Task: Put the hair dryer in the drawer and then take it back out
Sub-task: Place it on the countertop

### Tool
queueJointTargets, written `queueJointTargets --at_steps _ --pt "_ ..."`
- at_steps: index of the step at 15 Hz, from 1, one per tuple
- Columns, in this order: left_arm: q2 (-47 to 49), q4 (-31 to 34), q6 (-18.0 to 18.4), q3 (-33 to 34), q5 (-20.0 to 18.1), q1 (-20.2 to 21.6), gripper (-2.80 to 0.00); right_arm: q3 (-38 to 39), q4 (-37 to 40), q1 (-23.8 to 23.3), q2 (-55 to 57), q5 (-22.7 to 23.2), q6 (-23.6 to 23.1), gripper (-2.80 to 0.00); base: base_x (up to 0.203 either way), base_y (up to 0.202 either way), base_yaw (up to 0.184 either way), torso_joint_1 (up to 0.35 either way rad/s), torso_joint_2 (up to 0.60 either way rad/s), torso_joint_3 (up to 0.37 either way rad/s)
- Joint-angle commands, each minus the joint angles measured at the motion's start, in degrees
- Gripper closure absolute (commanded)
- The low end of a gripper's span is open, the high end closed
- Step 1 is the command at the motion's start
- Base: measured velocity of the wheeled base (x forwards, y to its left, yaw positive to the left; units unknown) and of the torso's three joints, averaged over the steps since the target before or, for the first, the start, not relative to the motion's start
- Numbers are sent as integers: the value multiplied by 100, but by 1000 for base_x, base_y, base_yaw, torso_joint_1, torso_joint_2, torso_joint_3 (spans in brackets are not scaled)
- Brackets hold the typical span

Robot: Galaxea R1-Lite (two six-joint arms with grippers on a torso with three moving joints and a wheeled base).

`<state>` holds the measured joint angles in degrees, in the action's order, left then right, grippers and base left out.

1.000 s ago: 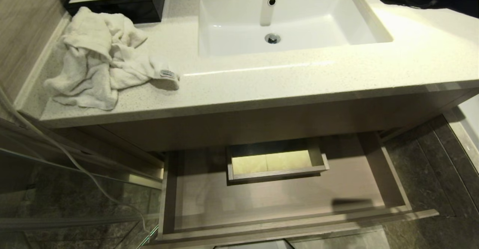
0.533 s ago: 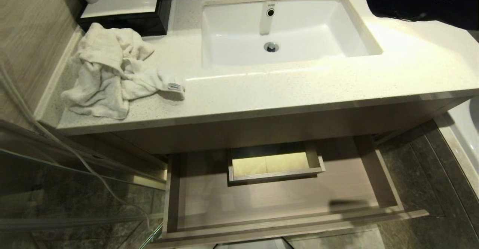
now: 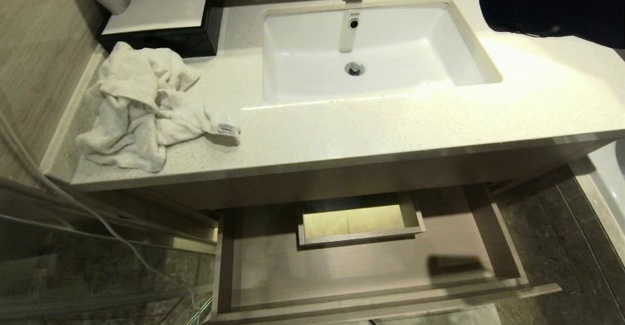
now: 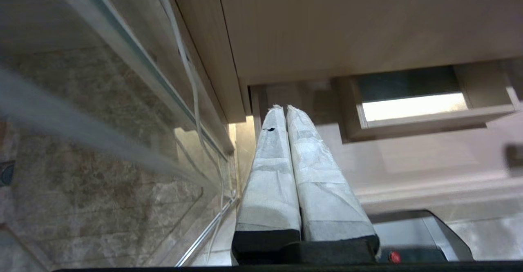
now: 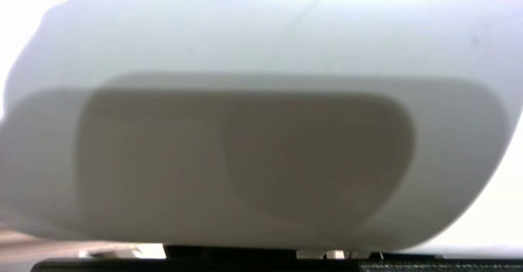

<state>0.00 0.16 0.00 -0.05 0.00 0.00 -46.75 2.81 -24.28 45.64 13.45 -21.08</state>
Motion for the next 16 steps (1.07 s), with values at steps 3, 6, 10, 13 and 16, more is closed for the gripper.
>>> queueJointTargets --at_steps 3,6,10,13,16 --pt "-1 3 0 5 0 0 0 -162 -9 -96 156 18 -46 0 0 0 0 287 -30 236" --pt "-9 10 0 5 0 0 0 -436 -17 -103 490 11 -86 0 0 0 0 304 -76 226" --pt "0 10 0 4 0 0 0 -974 42 -95 1070 15 -102 0 0 0 0 320 -118 201" --pt "-2 9 0 -4 0 0 0 -1868 270 -74 1840 4 -134 0 0 0 0 224 -98 117" --pt "-8 10 0 5 0 0 0 -3354 1122 -47 2917 0 -484 0 0 0 0 31 -19 20"
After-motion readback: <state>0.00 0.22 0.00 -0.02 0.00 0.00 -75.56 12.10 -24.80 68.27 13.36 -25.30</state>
